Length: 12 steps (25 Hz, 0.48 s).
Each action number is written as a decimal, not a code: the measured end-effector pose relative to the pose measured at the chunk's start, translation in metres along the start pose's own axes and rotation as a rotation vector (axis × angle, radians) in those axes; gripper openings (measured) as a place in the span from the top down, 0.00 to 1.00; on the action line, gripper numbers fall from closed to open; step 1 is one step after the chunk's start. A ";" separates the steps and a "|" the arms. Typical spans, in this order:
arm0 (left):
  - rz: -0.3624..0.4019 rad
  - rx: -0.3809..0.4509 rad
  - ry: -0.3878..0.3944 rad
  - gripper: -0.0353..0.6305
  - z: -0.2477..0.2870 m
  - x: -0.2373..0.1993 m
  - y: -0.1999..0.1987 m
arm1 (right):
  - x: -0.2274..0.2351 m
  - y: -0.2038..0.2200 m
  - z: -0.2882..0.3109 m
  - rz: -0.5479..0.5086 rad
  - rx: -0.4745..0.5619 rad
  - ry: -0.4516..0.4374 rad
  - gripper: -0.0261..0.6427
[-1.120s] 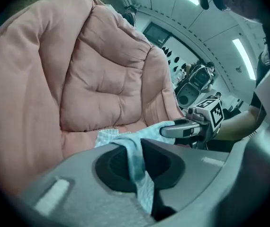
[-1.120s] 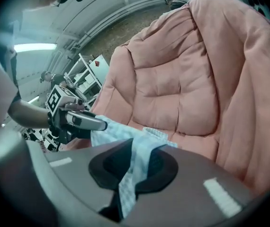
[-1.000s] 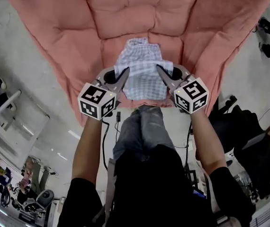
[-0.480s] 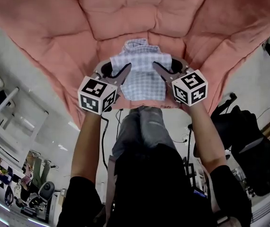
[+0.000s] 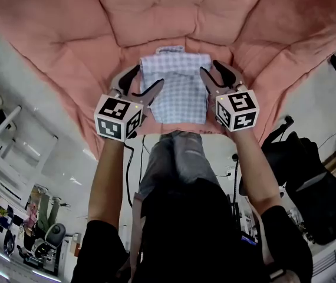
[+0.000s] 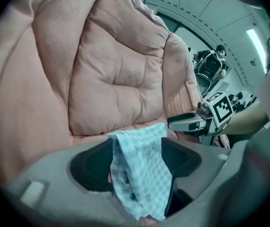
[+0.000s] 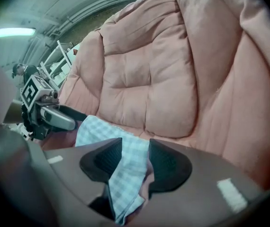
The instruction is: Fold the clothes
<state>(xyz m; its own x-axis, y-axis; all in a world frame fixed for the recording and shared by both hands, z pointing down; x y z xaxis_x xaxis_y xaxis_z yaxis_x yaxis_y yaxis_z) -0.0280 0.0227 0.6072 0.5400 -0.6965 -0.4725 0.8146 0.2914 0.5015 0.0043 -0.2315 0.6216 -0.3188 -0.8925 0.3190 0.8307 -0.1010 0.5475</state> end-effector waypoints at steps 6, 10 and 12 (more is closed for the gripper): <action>0.010 0.037 -0.021 0.49 -0.010 0.005 -0.001 | -0.010 -0.002 -0.013 -0.053 0.027 0.005 0.70; 0.057 0.058 -0.033 0.58 -0.022 0.015 -0.004 | -0.020 -0.001 -0.028 -0.074 0.048 0.018 0.72; 0.088 0.077 -0.035 0.65 -0.031 0.024 -0.005 | -0.028 -0.002 -0.039 -0.086 0.069 0.028 0.73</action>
<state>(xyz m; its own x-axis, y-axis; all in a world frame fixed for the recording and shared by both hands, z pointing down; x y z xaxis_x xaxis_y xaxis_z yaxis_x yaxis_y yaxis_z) -0.0124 0.0253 0.5708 0.5994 -0.6937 -0.3993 0.7454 0.3020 0.5943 0.0293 -0.2240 0.5811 -0.3734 -0.8941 0.2474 0.7672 -0.1477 0.6241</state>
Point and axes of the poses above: the fingertips, and each gripper's own axes: z forward along the fingers, x to its right, y out of its underside, the point moved 9 cm from there along -z, backward along the fingers, and after that the axes turned 2 degrees about -x, right-handed, at the moved point
